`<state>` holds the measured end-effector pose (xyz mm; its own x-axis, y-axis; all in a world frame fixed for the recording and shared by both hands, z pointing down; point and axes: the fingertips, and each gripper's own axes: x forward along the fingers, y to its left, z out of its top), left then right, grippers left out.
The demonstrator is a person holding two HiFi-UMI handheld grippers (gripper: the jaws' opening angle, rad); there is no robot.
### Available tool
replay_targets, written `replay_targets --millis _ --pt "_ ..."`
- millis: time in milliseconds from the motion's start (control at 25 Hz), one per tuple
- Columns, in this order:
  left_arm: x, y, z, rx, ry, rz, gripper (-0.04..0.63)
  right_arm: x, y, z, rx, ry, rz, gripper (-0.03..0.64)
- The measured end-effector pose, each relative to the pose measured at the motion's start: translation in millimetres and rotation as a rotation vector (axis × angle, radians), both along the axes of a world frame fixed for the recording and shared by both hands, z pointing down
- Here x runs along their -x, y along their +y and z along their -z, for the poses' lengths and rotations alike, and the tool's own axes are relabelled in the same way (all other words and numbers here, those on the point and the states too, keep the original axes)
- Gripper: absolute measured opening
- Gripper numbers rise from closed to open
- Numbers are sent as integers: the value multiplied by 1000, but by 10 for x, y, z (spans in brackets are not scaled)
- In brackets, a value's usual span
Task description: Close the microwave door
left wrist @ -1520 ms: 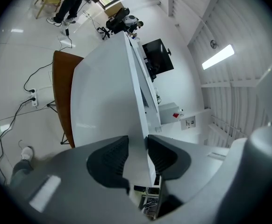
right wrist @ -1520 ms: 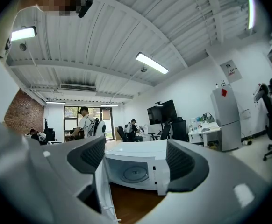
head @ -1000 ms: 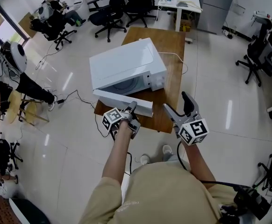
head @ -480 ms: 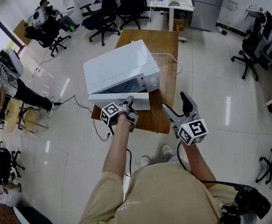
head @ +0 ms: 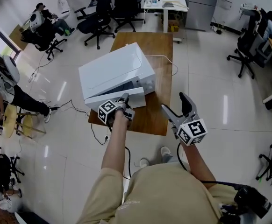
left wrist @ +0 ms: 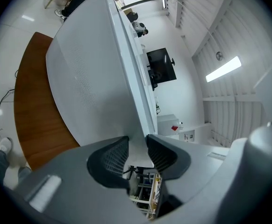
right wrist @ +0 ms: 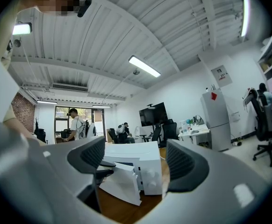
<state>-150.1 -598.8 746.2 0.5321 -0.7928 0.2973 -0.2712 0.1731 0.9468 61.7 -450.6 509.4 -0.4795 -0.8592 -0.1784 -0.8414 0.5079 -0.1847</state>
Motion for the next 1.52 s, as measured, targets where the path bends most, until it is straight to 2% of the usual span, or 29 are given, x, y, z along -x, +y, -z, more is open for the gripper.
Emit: replay_targets --millis 800,1120,1200,1280,1320,1520 --pt "52 -431 136 16 37 50 137 -275 -106 147 2 4 -72 391" --pt "112 -570 42 32 31 74 140 -56 -133 58 3 9 -29 390" --pt "103 -551 96 -17 -3 55 139 8 -104 92 1 3 -17 390" --pt "83 -445 115 -107 -59 -12 138 79 -61 113 -1 2 -6 390" --pt "96 -363 121 -145 -74 -39 169 115 -46 120 -2 1 1 390" --pt "328 142 434 -384 -130 -57 184 243 -59 24 2 -23 38 390"
